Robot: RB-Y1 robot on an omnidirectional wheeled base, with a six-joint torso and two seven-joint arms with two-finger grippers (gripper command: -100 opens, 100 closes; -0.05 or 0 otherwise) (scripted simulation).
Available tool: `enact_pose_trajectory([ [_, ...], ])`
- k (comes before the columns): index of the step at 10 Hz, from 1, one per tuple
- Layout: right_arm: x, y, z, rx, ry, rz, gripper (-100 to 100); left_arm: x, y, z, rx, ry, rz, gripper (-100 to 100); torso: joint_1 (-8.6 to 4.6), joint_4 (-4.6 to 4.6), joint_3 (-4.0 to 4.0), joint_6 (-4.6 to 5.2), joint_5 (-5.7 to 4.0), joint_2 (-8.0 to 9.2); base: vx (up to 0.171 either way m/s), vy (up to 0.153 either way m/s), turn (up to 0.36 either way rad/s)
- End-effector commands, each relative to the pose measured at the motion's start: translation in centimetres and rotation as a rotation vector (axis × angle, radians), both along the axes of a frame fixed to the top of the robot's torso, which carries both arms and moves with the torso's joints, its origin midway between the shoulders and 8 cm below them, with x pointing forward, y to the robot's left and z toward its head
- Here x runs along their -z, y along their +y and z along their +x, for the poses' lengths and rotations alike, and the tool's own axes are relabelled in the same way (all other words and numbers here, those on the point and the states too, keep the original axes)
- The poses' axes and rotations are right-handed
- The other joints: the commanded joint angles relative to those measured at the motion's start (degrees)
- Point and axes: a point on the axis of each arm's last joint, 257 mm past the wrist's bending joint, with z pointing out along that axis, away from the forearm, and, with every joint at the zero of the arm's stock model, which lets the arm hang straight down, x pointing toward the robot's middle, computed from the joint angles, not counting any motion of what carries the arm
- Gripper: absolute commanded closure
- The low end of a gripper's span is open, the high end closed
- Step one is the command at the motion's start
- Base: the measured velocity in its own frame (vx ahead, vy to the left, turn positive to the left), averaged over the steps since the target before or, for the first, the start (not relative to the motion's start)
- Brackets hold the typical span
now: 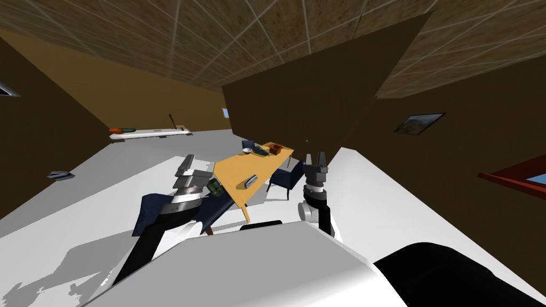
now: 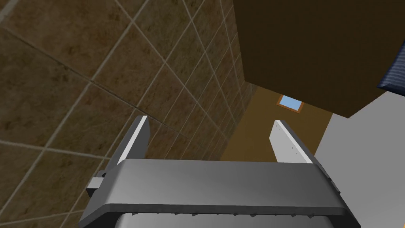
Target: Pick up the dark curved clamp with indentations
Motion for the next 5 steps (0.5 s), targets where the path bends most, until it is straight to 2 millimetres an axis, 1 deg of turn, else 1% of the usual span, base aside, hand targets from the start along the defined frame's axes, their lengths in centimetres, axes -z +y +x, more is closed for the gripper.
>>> enact_pose_trajectory([
  [1,0.0,0.0,0.0,0.0,0.0,0.0,0,1.9,0.6,0.7,-0.008,0.071,-0.001,-100,0.0,0.0,0.0,0.0,0.0,0.0,-0.03,-0.083,-0.029],
  [2,0.0,0.0,0.0,0.0,0.0,0.0,0,2.4,0.7,1.0,-0.008,0.092,-0.002,-100,-0.07,0.0,0.0,0.0,-0.01,0.01,-0.02,-0.071,-0.01],
  [3,0.0,0.0,0.0,0.0,0.0,0.0,0,3.9,1.5,1.4,-0.017,0.142,-0.004,-100,-0.05,0.0,-0.01,0.0,-0.02,-0.02,-0.024,-0.072,-0.033],
  [4,0.0,0.0,0.0,0.0,0.0,0.0,0,4.5,1.5,1.7,-0.018,0.171,-0.006,-100,-0.05,0.0,-0.01,0.0,-0.01,-0.01,-0.021,-0.065,-0.011],
  [5,0.0,0.0,0.0,0.0,0.0,0.0,0,6.1,2.4,2.0,-0.028,0.223,-0.011,-100,-0.02,0.0,-0.01,0.0,-0.01,-0.02,-0.025,-0.088,-0.033],
])
